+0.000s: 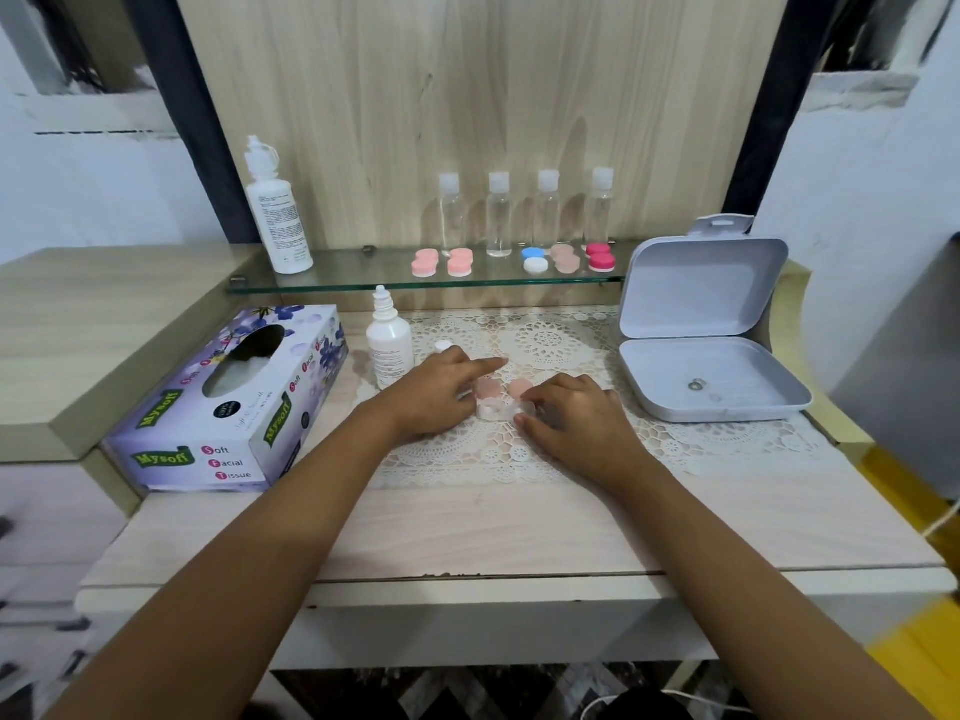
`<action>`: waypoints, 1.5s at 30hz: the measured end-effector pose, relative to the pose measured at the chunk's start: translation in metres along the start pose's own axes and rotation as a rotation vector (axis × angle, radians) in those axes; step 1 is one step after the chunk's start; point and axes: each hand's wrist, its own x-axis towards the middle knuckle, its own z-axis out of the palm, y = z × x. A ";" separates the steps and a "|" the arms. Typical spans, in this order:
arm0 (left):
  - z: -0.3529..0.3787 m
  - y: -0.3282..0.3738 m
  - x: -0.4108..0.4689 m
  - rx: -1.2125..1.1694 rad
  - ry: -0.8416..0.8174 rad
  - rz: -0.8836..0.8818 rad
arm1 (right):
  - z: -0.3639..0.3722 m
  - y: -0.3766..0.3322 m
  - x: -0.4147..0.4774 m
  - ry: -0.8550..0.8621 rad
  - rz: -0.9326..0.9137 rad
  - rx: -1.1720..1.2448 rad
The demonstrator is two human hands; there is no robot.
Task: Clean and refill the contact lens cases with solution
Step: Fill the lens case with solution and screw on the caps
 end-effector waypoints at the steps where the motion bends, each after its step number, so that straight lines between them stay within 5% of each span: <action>1: -0.001 0.000 0.001 0.013 -0.025 -0.003 | 0.000 0.000 0.000 0.003 0.000 0.003; 11: -0.005 0.000 0.003 -0.013 0.018 -0.033 | 0.000 0.000 0.000 -0.001 0.000 -0.001; 19: -0.004 0.019 -0.023 -0.380 0.195 -0.123 | -0.001 0.000 0.000 -0.015 0.007 -0.001; 45: 0.023 0.021 -0.029 -0.306 0.252 0.005 | -0.001 0.000 0.000 -0.030 0.016 0.039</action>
